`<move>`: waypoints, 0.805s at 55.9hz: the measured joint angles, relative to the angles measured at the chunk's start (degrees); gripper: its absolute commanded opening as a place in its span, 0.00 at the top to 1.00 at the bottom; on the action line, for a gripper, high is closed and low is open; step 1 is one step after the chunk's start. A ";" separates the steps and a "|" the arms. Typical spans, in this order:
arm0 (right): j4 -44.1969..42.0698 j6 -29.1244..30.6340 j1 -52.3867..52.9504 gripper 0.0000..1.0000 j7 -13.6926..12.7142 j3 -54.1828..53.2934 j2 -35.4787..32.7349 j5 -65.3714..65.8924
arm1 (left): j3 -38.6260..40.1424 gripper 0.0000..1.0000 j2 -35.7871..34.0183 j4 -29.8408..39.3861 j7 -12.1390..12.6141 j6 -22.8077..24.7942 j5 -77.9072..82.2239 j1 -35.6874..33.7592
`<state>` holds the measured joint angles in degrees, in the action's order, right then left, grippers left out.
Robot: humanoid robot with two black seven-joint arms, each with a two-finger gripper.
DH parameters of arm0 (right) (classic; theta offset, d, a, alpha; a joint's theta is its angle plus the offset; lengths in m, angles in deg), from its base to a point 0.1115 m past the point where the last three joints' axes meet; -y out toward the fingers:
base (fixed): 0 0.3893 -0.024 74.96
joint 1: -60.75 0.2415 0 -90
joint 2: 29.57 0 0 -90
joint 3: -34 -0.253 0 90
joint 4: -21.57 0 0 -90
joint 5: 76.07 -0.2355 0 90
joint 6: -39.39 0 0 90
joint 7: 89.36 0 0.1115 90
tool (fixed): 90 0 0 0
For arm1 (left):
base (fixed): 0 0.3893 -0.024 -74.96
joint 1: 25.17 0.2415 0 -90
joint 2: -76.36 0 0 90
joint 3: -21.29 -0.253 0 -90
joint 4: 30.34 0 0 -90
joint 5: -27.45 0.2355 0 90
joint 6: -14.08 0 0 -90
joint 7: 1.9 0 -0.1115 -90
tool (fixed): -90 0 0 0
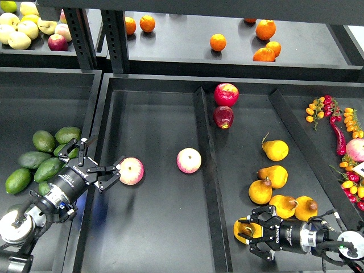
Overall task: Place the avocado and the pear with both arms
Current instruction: 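Carry the pear with the right gripper toward the other yellow pears, then open the right gripper to release the pear beside the pears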
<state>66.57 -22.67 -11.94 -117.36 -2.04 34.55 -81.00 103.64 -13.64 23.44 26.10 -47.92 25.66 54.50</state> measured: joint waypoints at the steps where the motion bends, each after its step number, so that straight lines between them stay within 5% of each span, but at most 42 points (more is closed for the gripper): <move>1: -0.21 0.00 0.00 0.69 0.00 0.00 0.07 0.02 | 0.00 0.01 0.00 0.00 0.00 0.00 0.03 0.01; 6: -0.86 0.00 0.00 0.65 0.00 0.00 0.48 0.08 | 0.00 0.01 0.00 0.01 0.00 0.00 0.10 0.04; 32: -1.81 -0.40 0.00 0.07 0.00 -0.44 0.66 0.43 | -0.16 0.01 0.00 0.05 0.00 0.00 0.21 0.15; 45: 2.60 -1.78 0.38 0.01 0.00 -2.87 -0.80 -0.87 | -0.18 0.01 0.00 0.06 0.00 0.00 0.23 0.48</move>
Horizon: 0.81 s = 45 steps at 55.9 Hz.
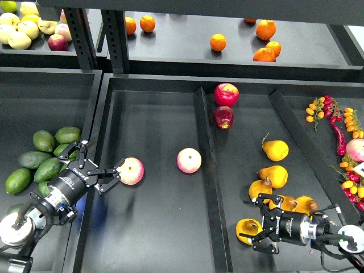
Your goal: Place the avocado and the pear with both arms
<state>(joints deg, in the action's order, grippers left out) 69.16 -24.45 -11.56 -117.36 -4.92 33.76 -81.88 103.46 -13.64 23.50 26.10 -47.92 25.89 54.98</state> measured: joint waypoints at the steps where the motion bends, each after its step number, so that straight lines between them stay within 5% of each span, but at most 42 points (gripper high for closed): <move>1: 0.46 -0.32 0.04 0.01 0.00 -0.07 -0.26 -0.19 | 0.00 0.01 0.00 0.00 0.00 0.00 0.00 0.00; 45: 9.46 -5.38 2.52 0.01 0.00 -8.16 -2.79 -9.77 | -0.74 0.01 0.00 0.05 0.00 0.00 0.06 0.10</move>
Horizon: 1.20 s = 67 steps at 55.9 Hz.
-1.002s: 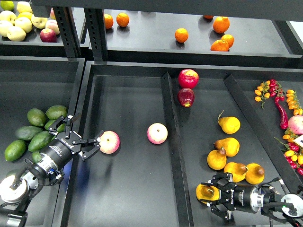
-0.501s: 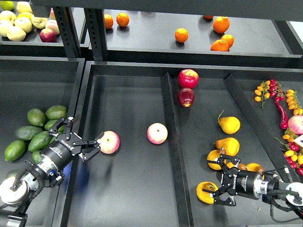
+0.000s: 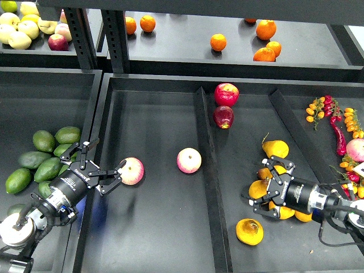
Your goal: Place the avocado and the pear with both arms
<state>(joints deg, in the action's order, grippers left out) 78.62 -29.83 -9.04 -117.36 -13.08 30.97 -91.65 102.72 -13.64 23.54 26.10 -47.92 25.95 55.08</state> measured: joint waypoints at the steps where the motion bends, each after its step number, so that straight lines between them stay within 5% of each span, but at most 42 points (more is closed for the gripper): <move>1: 0.01 0.00 0.07 0.01 0.00 -0.69 0.53 -0.20 | -0.02 0.01 0.00 0.01 0.00 0.00 0.00 0.00; 26: -4.84 0.61 -4.04 0.01 0.00 -22.67 28.16 -1.67 | -0.25 0.01 0.00 0.01 0.00 0.00 -0.07 0.71; 41: -7.17 6.76 -8.82 0.01 0.01 -23.66 29.46 -1.71 | -0.64 0.01 0.00 -0.38 0.00 0.00 -0.29 2.08; 67: -6.09 7.23 -11.15 0.01 0.00 -21.09 29.47 -1.87 | -0.36 0.01 0.00 -0.87 -1.08 0.00 -4.64 2.85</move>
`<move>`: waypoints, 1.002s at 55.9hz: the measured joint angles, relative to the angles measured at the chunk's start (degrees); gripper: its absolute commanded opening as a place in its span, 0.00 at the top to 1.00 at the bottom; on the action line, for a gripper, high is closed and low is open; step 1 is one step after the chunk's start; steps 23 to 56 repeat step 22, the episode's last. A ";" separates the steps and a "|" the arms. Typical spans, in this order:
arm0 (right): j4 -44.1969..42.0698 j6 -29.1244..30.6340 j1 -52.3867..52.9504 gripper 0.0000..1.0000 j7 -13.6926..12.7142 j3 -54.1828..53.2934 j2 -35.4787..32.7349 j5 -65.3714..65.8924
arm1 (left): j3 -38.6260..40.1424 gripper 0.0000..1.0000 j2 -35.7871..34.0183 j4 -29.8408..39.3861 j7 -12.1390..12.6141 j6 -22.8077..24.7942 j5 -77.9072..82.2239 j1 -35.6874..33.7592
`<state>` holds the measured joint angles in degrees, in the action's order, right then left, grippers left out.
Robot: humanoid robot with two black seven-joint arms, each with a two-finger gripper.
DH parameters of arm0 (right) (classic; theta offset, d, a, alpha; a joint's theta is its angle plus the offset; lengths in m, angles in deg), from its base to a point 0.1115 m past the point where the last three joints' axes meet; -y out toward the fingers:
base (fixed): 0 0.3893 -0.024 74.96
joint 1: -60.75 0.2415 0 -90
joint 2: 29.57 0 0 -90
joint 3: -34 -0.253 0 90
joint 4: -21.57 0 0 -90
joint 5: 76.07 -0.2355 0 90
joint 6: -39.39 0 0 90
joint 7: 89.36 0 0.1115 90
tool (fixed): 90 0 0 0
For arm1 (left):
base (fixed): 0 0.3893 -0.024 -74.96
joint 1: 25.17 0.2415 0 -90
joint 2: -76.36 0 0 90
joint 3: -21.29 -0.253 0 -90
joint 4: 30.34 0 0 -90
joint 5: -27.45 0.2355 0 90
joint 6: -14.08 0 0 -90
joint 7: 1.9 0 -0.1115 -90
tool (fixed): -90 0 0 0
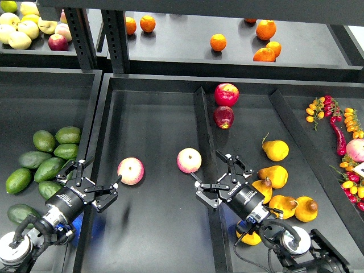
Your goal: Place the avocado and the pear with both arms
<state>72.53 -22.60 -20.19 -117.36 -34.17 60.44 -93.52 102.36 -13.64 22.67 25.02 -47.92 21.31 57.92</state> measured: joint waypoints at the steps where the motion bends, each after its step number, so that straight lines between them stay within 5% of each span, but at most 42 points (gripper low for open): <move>1: 0.54 0.00 0.02 0.01 0.00 -0.12 0.00 0.00 | 0.07 0.01 0.00 0.23 -0.29 0.00 -0.03 -0.25; 22: 13.73 -4.64 0.24 0.01 0.00 -1.47 0.00 0.07 | 0.21 0.01 0.00 14.15 -3.02 0.00 -0.10 -3.53; 56: 13.73 -4.64 0.24 0.01 0.00 -1.47 0.00 0.07 | 0.21 0.01 0.00 14.15 -3.02 0.00 -0.10 -3.53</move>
